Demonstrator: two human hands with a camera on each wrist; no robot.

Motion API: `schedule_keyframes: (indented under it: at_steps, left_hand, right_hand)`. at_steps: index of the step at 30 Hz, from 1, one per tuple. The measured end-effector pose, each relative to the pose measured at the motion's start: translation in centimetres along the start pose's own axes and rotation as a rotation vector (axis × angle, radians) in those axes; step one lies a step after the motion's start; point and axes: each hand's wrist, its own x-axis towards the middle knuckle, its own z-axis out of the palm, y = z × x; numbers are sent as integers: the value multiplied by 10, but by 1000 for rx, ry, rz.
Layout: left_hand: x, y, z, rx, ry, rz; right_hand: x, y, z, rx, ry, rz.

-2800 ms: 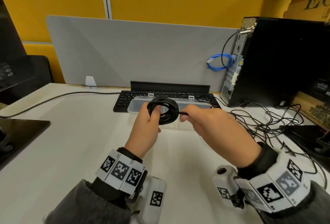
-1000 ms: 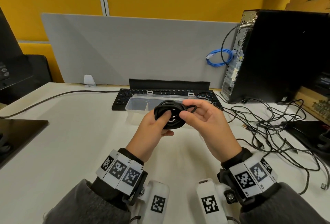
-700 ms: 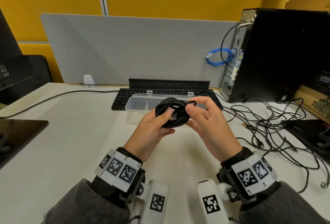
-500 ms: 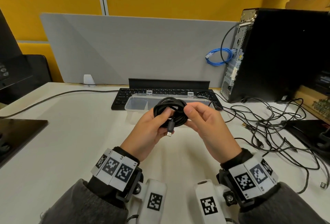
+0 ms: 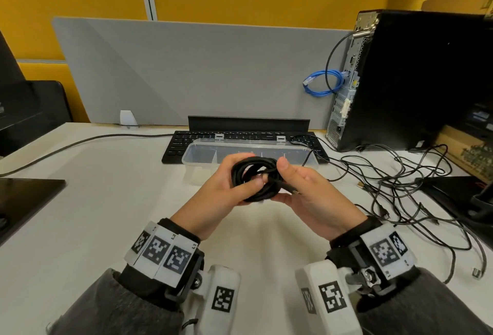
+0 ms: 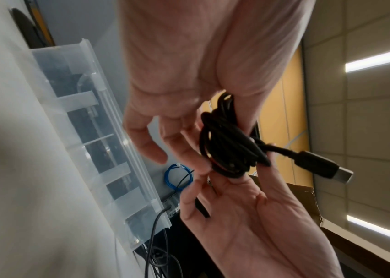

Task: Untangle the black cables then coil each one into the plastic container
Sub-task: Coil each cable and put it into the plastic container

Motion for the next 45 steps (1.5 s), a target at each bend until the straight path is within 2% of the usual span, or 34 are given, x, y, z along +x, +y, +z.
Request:
schedule_keyframes:
  at_steps: [2,6,12,19,22,24,26,28,30,33,37,39,41,43,45]
  left_hand:
    - [-2,4,-3,80,-3,76]
    - [-5,7,-5,217,-100,188]
    - [-6,8,-7,199,-153,189]
    - [-5,8,0,245,-5,279]
    - [-4,7,1,316,84,311]
    - [-1,6,-2,350,176,322]
    - [0,3,-6,365,248,325]
    - [0,3,-6,381,271,334]
    - [-1,3,-2,416,261,348]
    - [0,1,1,334,261,297]
    - [2,2,-6,-122,243,175]
    - [2,4,-7,-242,234,166]
    - [1,5,-3,-148,250,205]
    - [0,5,0,-17,278,260]
    - [1,6,1,60,294,303]
  right_hand:
    - [-1,-1,-1,-7,-24,6]
    - [-1,-2,0,22,-40,22]
    - [-1,-3,4,38,-18,42]
    - [-1,1,7,-92,44,56]
    - [-2,-4,10,-222,118,28]
    - [-6,-12,11,-312,232,-112]
    - [-9,-21,13,-381,223,-234]
    - [-10,-24,18,-423,169,-281]
    - [-6,-23,19,-510,225,-322]
    - [1,-28,16,-681,240,-314]
    - [-3,-37,19,-815,170,-311]
    - [-7,-40,26,-990,165,-267]
    - [-9,-41,33,-1300,208,-208]
    - [-11,-44,39,-1612,270,-231]
    - [-13,-51,47,-1640,279,-255]
